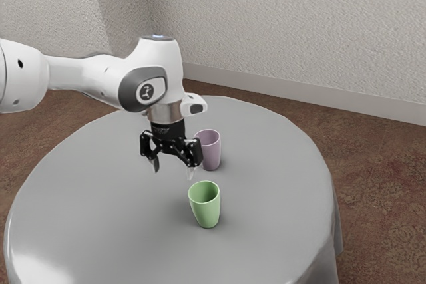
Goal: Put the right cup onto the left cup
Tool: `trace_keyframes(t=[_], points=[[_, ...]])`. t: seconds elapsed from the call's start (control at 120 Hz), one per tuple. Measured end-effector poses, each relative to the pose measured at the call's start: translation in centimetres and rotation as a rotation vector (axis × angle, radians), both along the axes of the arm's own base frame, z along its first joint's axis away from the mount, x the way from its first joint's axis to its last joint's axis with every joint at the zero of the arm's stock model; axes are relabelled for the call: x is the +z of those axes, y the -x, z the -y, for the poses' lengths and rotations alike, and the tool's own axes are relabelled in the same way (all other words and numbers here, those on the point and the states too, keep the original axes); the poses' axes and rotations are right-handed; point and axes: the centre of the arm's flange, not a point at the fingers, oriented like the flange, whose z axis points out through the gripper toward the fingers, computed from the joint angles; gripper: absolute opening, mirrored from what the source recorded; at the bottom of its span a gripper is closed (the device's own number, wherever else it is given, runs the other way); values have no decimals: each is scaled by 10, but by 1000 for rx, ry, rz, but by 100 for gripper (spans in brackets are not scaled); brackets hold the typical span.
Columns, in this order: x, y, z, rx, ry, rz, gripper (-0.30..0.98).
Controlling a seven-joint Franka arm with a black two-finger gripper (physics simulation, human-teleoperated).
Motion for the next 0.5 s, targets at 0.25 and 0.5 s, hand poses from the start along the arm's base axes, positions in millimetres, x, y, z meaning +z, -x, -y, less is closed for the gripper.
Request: trace_keyframes(t=[0.25, 0.5], points=[[-8, -12, 8, 0, 3, -4, 69], [-21, -14, 10, 3, 2, -19, 69]])
